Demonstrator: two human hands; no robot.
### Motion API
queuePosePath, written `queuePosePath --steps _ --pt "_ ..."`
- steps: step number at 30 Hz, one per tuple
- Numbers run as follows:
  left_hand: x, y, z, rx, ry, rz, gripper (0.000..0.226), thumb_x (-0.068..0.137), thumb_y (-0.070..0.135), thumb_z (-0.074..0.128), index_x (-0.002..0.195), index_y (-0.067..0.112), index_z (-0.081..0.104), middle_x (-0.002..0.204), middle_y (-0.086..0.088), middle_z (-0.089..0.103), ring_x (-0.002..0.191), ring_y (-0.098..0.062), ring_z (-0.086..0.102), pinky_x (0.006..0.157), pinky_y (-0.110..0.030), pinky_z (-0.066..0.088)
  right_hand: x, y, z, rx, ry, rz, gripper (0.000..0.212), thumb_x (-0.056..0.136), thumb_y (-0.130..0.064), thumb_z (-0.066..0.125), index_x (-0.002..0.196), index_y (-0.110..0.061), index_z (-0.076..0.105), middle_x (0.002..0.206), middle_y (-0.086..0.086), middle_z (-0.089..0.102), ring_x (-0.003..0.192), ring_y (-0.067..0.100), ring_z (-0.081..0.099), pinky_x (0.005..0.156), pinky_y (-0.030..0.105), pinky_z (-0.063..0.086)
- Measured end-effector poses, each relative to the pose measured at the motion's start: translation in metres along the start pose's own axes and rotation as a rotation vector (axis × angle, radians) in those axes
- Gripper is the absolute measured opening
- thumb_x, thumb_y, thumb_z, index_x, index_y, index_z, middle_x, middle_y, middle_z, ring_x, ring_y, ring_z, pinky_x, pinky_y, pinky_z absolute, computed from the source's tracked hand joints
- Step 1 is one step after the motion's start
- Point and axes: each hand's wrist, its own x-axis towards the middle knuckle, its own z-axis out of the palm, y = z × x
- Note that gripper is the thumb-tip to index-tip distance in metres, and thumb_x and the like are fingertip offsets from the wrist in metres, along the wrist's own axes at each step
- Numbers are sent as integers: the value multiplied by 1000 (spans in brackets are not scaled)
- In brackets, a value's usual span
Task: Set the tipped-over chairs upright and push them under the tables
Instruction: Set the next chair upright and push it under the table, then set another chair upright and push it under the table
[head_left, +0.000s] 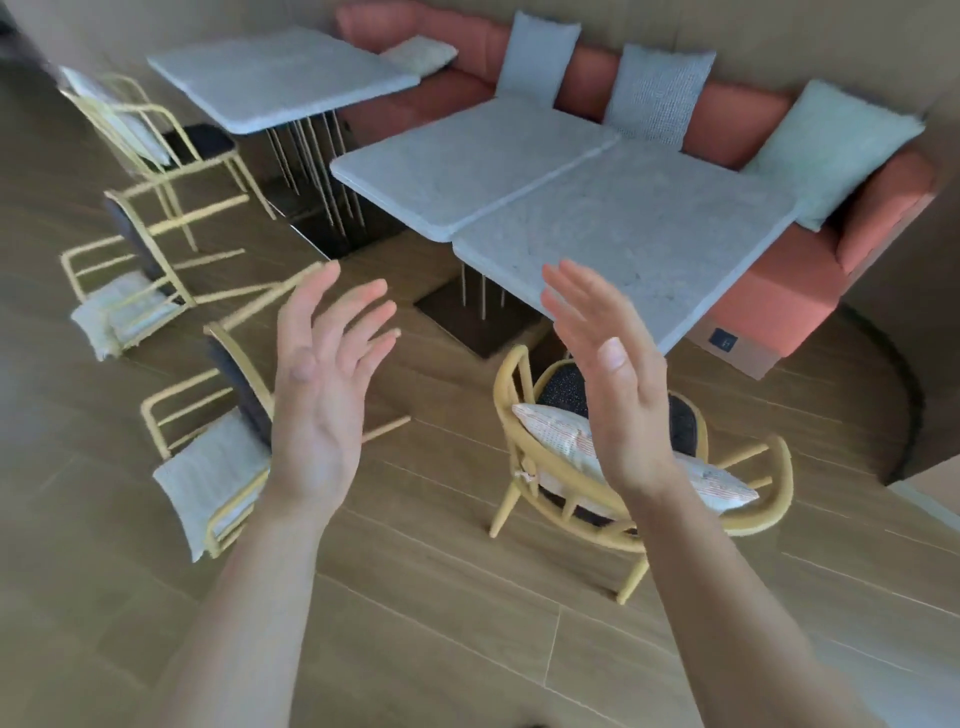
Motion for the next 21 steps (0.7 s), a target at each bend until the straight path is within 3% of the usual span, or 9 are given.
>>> queuePosePath --steps 5,13,21 --pt "-32 82 -100 139 140 126 85 80 87 60 146 35 48 155 -1 57 151 -26 46 120 -39 36 5 -44 117 33 -159 -33 70 97 -72 52 148 -24 52 156 0 56 145 23 53 120 48 41" --pt "-141 193 -318 282 261 200 74 82 88 56 141 43 57 158 4 54 153 -23 43 121 -40 35 -36 -79 345 83 -324 -144 73 96 -72 52 150 -23 46 158 11 50 144 27 53 117 56 44" --pt "-170 254 -472 369 297 220 80 83 88 55 142 35 54 155 2 55 152 -27 44 120 -40 37 -59 -80 513 125 -345 -148 70 95 -74 51 147 -27 46 157 14 50 142 30 55 115 58 45"
